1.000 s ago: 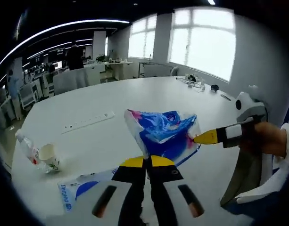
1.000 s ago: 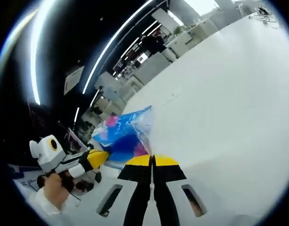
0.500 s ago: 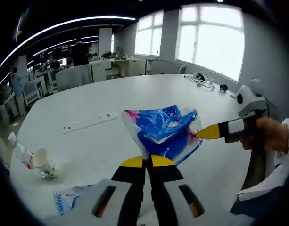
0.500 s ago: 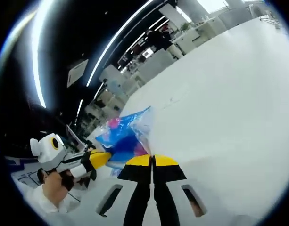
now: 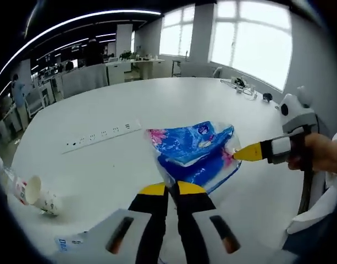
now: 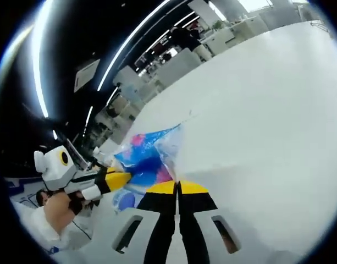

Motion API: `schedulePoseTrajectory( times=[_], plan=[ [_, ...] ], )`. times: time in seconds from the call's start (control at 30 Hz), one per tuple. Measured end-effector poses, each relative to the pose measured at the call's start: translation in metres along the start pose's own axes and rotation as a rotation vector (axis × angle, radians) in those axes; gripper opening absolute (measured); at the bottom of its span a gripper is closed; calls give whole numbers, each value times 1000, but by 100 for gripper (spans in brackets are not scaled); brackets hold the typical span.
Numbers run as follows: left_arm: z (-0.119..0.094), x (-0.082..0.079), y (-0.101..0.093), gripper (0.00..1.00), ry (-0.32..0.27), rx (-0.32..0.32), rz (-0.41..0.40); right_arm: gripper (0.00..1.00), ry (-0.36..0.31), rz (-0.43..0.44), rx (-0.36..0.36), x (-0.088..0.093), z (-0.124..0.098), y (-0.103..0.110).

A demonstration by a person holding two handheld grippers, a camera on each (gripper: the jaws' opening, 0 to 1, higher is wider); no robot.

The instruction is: Arrange the tabletop items into an orderly group along one side of the table until the central work area is clear of visible clutter.

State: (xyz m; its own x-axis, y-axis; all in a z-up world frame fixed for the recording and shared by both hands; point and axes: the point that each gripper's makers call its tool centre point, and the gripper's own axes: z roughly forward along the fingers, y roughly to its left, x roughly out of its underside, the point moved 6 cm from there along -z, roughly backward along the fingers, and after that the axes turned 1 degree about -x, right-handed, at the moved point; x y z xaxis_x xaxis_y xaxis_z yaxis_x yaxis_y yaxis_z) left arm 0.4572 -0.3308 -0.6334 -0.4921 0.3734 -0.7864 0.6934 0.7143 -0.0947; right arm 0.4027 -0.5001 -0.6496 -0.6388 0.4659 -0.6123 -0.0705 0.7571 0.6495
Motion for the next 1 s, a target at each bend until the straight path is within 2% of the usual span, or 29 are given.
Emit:
schedulePoseTrajectory(
  times=[0.17,0.3,0.47,0.7,0.83,1.0],
  plan=[
    [20,5,9,3,25,-8,-41,0,9,-5,16,-3,20,-16],
    [30,8,17,3,40,-21,-39,0,0,15,20,-4,35,-23],
    [48,17,27,3,80,-38,-50,0,16,-1,41,3,55,-36],
    [67,28,25,4,110,-45,-49,0,14,14,65,3,62,-53],
    [75,33,23,4,123,-50,-57,0,45,2,88,10,62,-60],
    [81,38,23,4,133,-66,-60,0,51,4,90,11,65,-67]
  ],
)
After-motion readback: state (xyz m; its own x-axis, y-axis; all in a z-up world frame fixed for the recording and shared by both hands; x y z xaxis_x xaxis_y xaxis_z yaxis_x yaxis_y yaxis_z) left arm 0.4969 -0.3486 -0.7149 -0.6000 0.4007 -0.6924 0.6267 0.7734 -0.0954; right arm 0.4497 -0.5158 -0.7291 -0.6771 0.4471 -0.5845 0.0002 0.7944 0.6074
